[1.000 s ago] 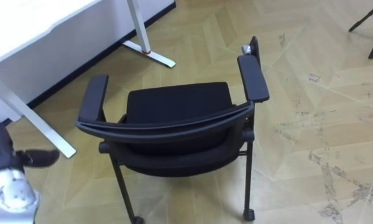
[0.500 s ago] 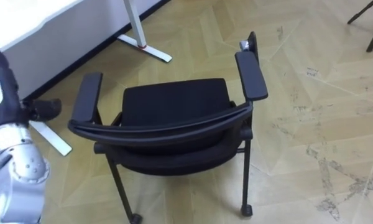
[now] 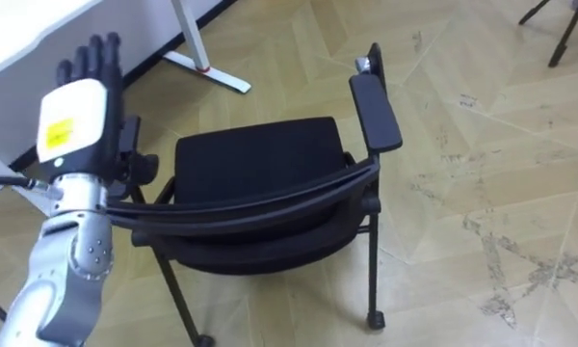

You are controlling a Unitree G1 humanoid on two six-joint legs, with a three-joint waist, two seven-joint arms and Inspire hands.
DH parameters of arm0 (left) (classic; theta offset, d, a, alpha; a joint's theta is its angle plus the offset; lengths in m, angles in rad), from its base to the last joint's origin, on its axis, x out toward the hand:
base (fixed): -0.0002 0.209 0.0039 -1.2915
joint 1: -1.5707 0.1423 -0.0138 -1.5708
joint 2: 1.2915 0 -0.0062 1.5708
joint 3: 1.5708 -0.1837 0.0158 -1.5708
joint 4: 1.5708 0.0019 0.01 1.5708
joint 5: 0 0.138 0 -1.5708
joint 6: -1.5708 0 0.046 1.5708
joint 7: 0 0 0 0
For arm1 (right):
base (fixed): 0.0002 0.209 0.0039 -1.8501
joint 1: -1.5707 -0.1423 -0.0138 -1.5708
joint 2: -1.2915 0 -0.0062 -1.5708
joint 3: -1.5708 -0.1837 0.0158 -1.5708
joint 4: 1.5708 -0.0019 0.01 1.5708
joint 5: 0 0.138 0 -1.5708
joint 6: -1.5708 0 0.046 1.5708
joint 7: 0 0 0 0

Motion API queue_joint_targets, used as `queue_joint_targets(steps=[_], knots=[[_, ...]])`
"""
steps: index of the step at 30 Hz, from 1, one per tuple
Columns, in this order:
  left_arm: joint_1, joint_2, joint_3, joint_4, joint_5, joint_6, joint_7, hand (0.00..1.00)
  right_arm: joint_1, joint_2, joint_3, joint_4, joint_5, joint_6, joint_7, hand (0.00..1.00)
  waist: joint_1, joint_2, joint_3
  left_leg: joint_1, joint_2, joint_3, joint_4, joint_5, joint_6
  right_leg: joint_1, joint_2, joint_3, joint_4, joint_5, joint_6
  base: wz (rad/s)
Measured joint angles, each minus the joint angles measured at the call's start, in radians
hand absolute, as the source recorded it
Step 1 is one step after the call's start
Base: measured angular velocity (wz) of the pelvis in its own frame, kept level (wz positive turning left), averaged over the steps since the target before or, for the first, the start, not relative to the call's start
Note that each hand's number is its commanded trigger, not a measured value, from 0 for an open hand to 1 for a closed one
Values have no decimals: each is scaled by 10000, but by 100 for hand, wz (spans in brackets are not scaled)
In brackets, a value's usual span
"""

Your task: Push chair

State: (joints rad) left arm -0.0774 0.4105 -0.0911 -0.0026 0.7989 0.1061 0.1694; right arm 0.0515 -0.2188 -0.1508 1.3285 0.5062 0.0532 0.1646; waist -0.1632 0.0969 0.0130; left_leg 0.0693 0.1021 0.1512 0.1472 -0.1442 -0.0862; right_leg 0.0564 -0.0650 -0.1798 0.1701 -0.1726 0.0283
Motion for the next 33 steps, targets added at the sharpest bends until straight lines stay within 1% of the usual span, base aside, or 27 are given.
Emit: queue_joint_targets(steps=[1, 2, 4, 5, 6, 7, 8, 9, 10, 11, 12, 13, 14, 15, 16, 17, 18, 19, 20, 21, 22, 23, 24, 27, 28, 31, 33], knots=[[-49, 261, -209, -81, 0, 2, -372, 0, -30, -40, 1, 16, -78, -10, -4, 0, -29, 96, 45, 11, -5, 0, -2, 0, 0, 1, -1, -3, 1, 0, 0, -4], [-92, 399, -343, -102, 0, 30, -563, 0, -32, -69, 1, 28, -88, -31, -4, 0, -44, 159, 54, 6, -8, 1, -5, 0, 0, 1, -3, -12, 1, 0, 1, 0], [-150, 847, -565, -273, 1, 171, -1490, 0, -83, -216, -6, 109, -103, -85, -7, 0, -52, 405, 45, -19, -17, 4, -9, 1, 2, -43, -12, -25, 0, 0, 1, 0], [-153, 957, -566, -337, -4, 218, -1723, 0, -90, -249, -13, 172, -125, -84, -8, 0, -66, 451, 41, -28, -17, 4, -5, 2, 3, -44, -12, -35, 0, 0, 1, 0], [-159, 1238, -566, -614, -21, 351, -2258, 0, -99, -314, -28, 292, -203, -81, 3, 0, -64, 536, 25, -42, -15, -1, -3, 2, 3, -47, -14, -54, -1, 0, 2, 0], [-159, 1655, -565, -999, -35, 475, -2736, 0, -81, -389, -108, 338, -243, -78, 17, 0, -35, 579, 32, -56, -16, -2, 2, 3, 4, -65, -17, -29, -3, -1, 3, 0], [-160, 1891, -561, -1191, -40, 508, -2953, 0, -80, -428, -157, 352, -250, -76, 23, 0, -9, 598, 30, -59, -18, -2, 3, 3, 4, -77, -17, 6, -6, -1, 3, -4], [-192, 2315, -558, -1556, -50, 592, -3397, 0, -78, -499, -262, 355, -304, -77, 25, 0, 18, 635, 16, -66, -26, -1, 14, 2, 4, -83, -23, 9, -17, -2, 4, 0], [-284, 2626, -553, -1858, -104, 675, -3854, 0, -78, -599, -310, 363, -319, -81, 65, 0, 27, 658, -2, -67, -47, -2, 24, 2, 4, -63, -47, -2, -13, -9, 16, 0], [-353, 2759, -551, -2022, -104, 719, -4133, 0, -79, -650, -340, 364, -349, -85, 106, 0, 41, 673, -13, -70, -60, -3, 33, 2, 4, -51, -62, -29, -9, -15, 26, 9], [-517, 3038, -492, -2372, -128, 754, -4693, 0, -102, -708, -504, 399, -411, -102, 163, 0, 120, 700, -33, -97, -70, -25, 42, 2, 4, -45, -77, -79, -9, -19, 32, 12], [-891, 3354, -498, -2581, -236, 754, -5183, 0, -127, -753, -583, 528, -403, -122, 236, 0, 158, 731, -51, -136, -76, -95, 50, 2, 4, -44, -82, -120, -12, -19, 32, 15], [-1136, 3476, -499, -2618, -272, 765, -5411, 0, -161, -778, -604, 615, -391, -137, 263, 0, 200, 751, -56, -155, -80, -168, 53, 2, 4, -43, -83, -144, -6, -18, 32, 14], [-1638, 3722, -499, -2628, -621, 840, -5801, 0, -196, -837, -677, 783, -362, -138, 268, 0, 288, 796, -57, -158, -80, -190, 53, 2, 4, -44, -82, -155, -1, -18, 32, 8], [-2008, 3911, -499, -2653, -952, 999, -6142, 0, -203, -889, -684, 787, -366, -132, 256, 0, 352, 872, -94, -166, -83, -204, 53, 2, 5, -46, -83, -161, 1, -18, 32, 4], [-2127, 4044, -498, -2718, -1100, 1100, -6329, 0, -191, -906, -696, 787, -377, -131, 250, 0, 367, 909, -120, -168, -85, -213, 53, 2, 5, -48, -83, -157, -1, -19, 32, 0], [-2276, 4362, -499, -2895, -1371, 1268, -6676, 0, -185, -934, -698, 780, -382, -116, 249, 0, 381, 981, -150, -148, -86, -211, 51, 1, 5, -43, -83, -163, -10, -19, 33, -6], [-2373, 4596, -498, -3054, -1575, 1371, -7058, 0, -185, -969, -754, 773, -422, -91, 252, 0, 393, 1004, -151, -113, -88, -207, 50, 1, 5, -25, -83, -162, -8, -19, 33, -7], [-2381, 4694, -498, -3148, -1620, 1436, -7284, 0, -181, -976, -838, 770, -482, -83, 245, 0, 400, 1010, -154, -97, -89, -199, 45, 1, 5, -14, -85, -153, -5, -19, 33, -8], [-2392, 4856, -494, -3354, -1740, 1609, -7751, 0, -170, -973, -1019, 768, -585, -77, 232, 0, 404, 1061, -158, -51, -89, -193, 43, 1, 6, 7, -86, -123, 2, -23, 38, -7], [-2409, 5051, -495, -3534, -2029, 1774, -8227, 0, -178, -970, -1069, 771, -657, -63, 228, 0, 365, 1107, -141, -39, -88, -202, 46, 1, 6, 28, -86, -113, 0, -23, 39, -4], [-2429, 5152, -495, -3583, -2226, 1815, -8487, 0, -199, -973, -1069, 771, -683, -60, 226, 0, 357, 1124, -131, -39, -88, -209, 44, 2, 6, 31, -86, -121, 0, -24, 39, 0], [-2473, 5281, -495, -3667, -2564, 1936, -8986, 0, -205, -973, -1072, 768, -721, -55, 213, 0, 361, 1141, -117, -48, -88, -213, 42, 1, 6, 18, -86, -116, -2, -25, 40, 0], [-2537, 5364, -495, -3833, -3121, 2251, -9984, 0, -93, -972, -1069, 763, -761, 102, 168, 0, 383, 1108, -92, -83, -90, -241, 42, -30, 59, -23, -86, -123, 1, -29, 47, 0], [-2590, 5423, -496, -3871, -3298, 2366, -10300, 0, -83, -964, -1065, 766, -767, 147, 104, 0, 394, 1069, -63, -105, -101, -242, 42, -35, 66, -48, -97, -127, 1, -33, 54, 0], [-2826, 5451, -496, -3911, -3368, 2568, -10856, 0, -58, -947, -1062, 768, -769, 144, -3, 0, 450, 964, 15, -144, -118, -246, 50, -61, 103, -64, -112, -142, -8, -47, 77, 4], [-2919, 5451, -496, -3915, -3367, 2638, -11081, 0, -47, -947, -1062, 768, -769, 140, -17, 0, 522, 937, 34, -165, -130, -247, 62, -62, 104, -71, -125, -147, -13, -50, 83, 0]])
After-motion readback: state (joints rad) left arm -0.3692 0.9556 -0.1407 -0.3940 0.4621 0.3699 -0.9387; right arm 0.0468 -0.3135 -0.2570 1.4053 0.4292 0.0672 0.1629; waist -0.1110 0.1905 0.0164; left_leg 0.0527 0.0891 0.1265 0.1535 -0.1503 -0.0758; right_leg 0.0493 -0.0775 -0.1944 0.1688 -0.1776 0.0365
